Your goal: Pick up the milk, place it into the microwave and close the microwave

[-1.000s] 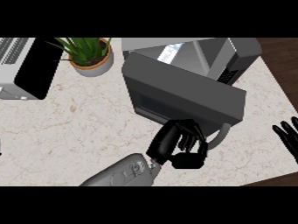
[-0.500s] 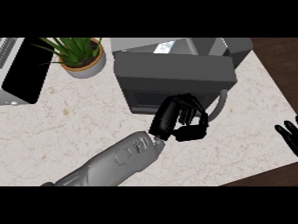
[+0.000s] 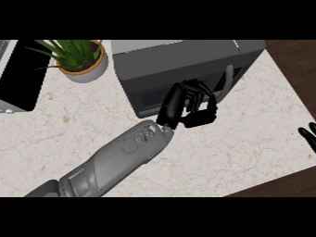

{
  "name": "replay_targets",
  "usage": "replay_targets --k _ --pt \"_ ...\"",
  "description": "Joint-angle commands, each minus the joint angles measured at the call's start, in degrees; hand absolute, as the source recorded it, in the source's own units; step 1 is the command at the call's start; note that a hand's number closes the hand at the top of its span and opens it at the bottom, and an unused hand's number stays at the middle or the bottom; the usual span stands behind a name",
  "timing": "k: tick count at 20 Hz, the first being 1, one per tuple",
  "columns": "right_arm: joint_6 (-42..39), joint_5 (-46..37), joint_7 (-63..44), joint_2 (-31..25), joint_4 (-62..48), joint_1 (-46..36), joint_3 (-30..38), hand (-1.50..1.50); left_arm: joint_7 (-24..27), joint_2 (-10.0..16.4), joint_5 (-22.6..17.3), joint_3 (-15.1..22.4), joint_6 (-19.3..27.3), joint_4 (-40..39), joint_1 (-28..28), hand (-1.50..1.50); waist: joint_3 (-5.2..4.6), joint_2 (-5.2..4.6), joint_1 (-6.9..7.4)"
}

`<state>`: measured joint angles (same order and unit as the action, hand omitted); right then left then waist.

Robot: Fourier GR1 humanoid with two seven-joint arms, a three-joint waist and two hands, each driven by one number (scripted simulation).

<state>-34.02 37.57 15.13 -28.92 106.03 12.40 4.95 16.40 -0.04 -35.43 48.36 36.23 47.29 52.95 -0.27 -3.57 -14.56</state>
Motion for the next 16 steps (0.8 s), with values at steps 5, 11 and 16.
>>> replay_targets --k 5,11,16 --pt "0.5 2.4 -2.0 -1.8 0.7 -1.5 1.2 -1.50 3.0 0.0 -5.7 -3.4 -1.7 -4.7 4.6 1.50 0.07 -0.53 -0.34" --pt "0.7 4.5 -2.4 -1.9 1.8 -1.6 1.6 -1.50 5.1 0.0 -10.1 -4.6 -3.0 -5.5 3.2 1.50 0.03 -0.82 -1.00" --pt "0.1 5.4 -2.5 -2.3 1.8 -1.3 1.9 -1.50 6.5 0.0 -12.5 -5.7 -1.2 -6.6 2.7 1.50 0.16 -1.12 -1.42"
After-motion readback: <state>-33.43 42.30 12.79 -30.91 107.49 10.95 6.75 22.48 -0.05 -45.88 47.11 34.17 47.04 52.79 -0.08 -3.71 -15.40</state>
